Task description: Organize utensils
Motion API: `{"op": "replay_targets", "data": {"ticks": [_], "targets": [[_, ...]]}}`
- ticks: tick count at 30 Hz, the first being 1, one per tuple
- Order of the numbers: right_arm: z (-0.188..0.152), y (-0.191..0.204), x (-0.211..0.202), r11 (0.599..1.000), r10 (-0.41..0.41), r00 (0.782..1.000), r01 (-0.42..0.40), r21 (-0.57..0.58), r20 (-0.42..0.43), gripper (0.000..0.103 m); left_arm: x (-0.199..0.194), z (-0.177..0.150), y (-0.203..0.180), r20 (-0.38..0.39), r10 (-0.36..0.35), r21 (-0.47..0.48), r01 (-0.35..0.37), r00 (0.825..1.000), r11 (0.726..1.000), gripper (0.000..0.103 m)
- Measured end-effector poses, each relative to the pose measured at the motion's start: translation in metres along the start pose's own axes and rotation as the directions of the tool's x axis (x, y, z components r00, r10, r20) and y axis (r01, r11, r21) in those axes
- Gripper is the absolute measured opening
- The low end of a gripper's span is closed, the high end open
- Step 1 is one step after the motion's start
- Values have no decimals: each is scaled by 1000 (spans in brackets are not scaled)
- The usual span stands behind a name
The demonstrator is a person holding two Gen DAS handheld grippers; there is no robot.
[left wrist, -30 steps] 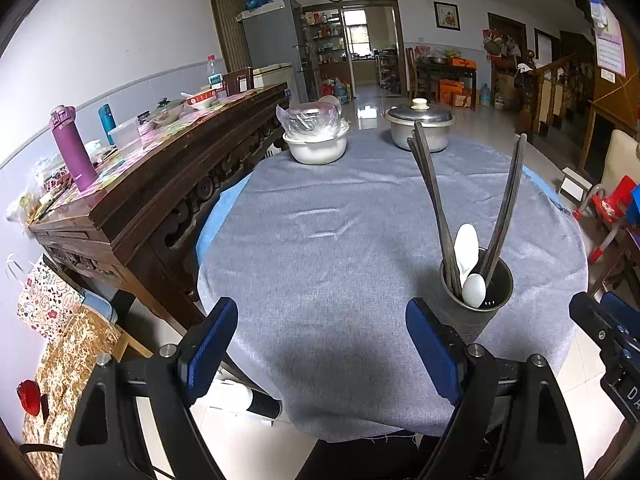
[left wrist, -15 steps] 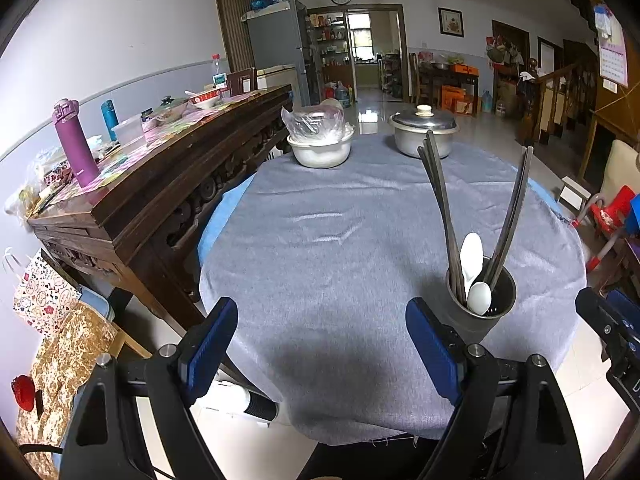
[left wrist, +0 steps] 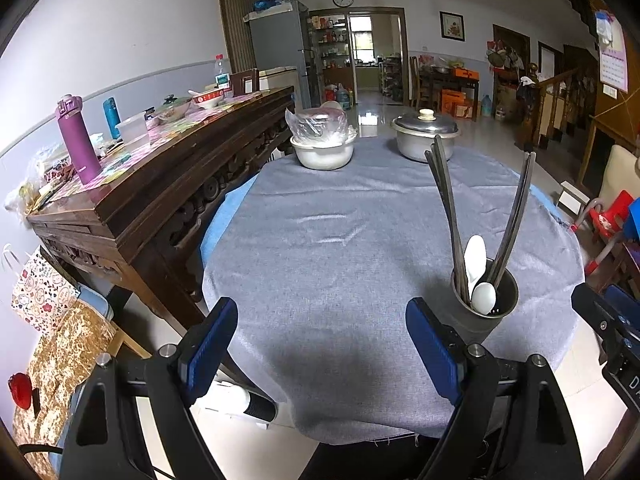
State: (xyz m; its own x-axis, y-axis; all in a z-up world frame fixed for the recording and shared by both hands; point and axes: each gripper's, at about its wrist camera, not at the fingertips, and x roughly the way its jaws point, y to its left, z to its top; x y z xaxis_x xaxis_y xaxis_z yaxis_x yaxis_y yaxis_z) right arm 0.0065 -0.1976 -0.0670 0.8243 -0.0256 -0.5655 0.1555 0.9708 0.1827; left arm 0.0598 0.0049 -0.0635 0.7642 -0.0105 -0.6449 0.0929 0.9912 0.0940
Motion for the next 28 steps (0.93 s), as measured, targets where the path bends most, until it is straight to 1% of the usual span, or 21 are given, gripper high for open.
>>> {"op": "replay_targets", "data": {"ticks": [12, 23, 25, 28], "targets": [[0, 5, -9, 1000, 12, 1000, -11, -7, 18, 72, -10, -2, 0, 11, -1, 7, 1, 1000, 1000, 86], [2, 6, -7, 1000, 18, 999, -18, -14, 30, 72, -7, -2, 0, 2, -10, 13, 10, 1000, 1000, 86], [5, 0, -6, 1000, 0, 999, 0, -4, 51, 72, -4, -1, 1, 5, -24, 15, 24, 1000, 1000, 86], [11, -19, 4, 999, -46, 998, 45, 26, 52, 72, 12, 9, 8, -7, -58, -15, 58, 998, 998, 86]]}}
